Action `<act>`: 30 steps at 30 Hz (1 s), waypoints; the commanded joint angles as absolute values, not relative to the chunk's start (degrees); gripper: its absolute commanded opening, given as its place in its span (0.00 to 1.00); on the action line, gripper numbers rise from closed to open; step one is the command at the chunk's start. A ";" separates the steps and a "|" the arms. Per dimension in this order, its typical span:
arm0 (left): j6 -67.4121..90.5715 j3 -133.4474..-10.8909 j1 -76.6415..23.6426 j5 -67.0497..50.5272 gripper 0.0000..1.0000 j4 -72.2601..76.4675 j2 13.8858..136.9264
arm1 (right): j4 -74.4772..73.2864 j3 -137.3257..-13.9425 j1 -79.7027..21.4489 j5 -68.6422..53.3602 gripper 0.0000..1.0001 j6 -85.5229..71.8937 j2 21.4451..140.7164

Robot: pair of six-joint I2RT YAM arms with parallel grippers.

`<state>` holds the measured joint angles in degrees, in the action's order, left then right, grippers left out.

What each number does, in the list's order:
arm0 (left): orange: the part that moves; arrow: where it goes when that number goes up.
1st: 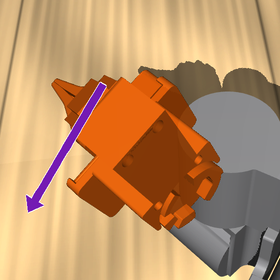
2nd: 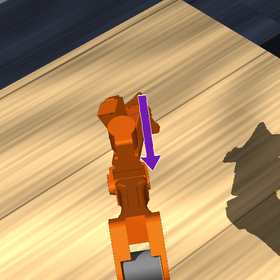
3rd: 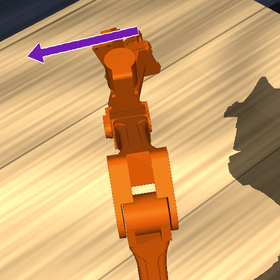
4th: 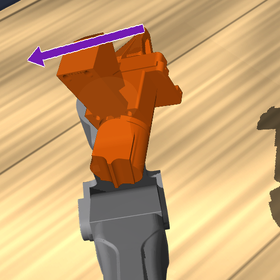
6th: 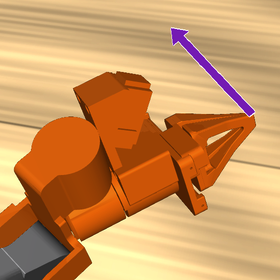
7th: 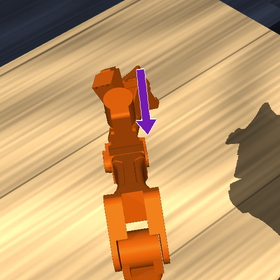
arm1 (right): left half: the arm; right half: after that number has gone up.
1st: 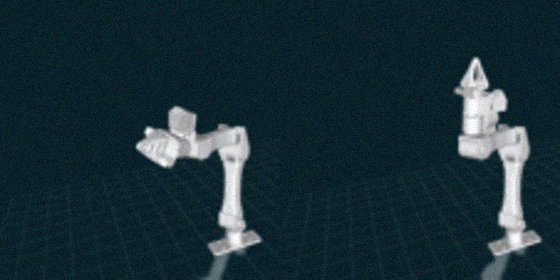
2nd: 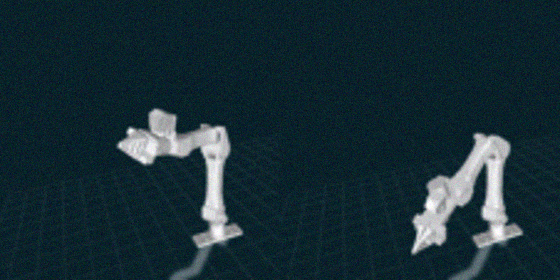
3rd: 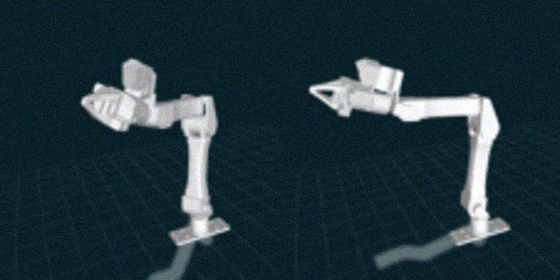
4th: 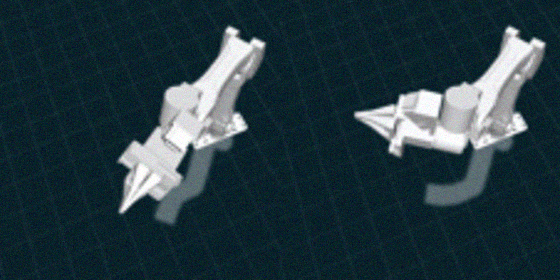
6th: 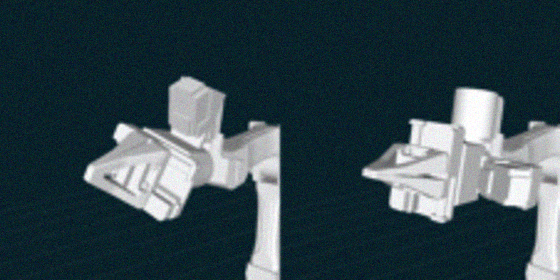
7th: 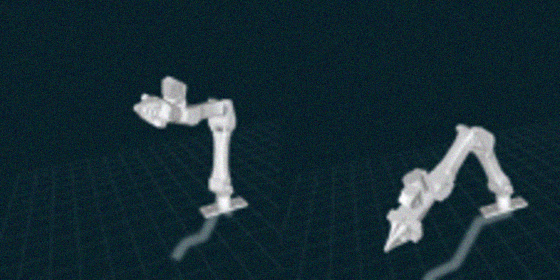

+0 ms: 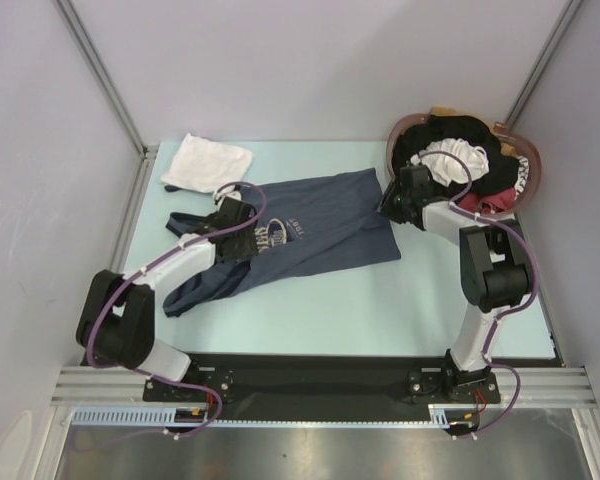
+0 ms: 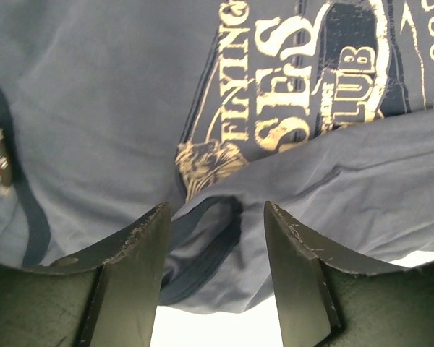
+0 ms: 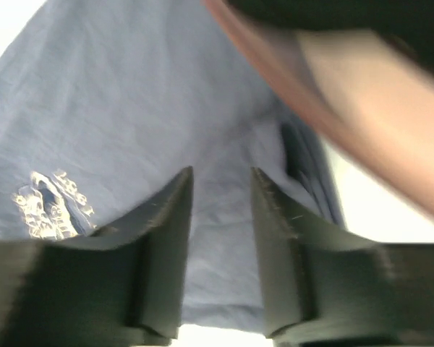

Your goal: Fold and stack the tank tops

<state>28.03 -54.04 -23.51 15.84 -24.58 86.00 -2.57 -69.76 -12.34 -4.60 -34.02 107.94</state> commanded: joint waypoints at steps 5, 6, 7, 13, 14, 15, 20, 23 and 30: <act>29.79 -49.66 -22.59 13.45 0.59 -21.36 77.26 | -2.28 -61.71 -14.15 -4.57 0.16 -31.38 98.62; 29.79 -48.79 -22.59 12.84 0.58 -21.27 76.47 | -2.37 -60.39 -14.85 -4.40 0.11 -30.59 98.00; 29.88 -48.43 -22.59 12.48 0.57 -21.01 76.20 | -2.63 -59.95 -15.29 -4.05 0.08 -30.41 97.74; 30.50 -46.15 -22.59 10.47 0.52 -20.92 75.67 | -2.03 -53.55 -19.50 -3.43 0.01 -29.71 94.84; 30.67 -45.62 -22.59 9.94 0.52 -20.57 75.50 | -1.50 -52.48 -20.21 -3.34 0.01 -29.62 94.05; 31.02 -44.75 -22.59 9.58 0.52 -20.22 75.32 | -1.23 -51.43 -20.74 -2.90 0.01 -29.71 93.35; 31.20 -44.21 -22.59 8.88 0.50 -18.63 77.08 | -0.53 -48.34 -21.09 -0.88 0.00 -28.83 93.07; 31.20 -44.56 -22.59 8.26 0.48 -18.11 78.57 | -0.53 -47.73 -21.01 -0.09 0.00 -29.18 94.57; 31.73 -44.65 -22.59 6.59 0.47 -17.66 79.98 | 1.05 -46.67 -21.09 1.67 0.00 -29.79 96.68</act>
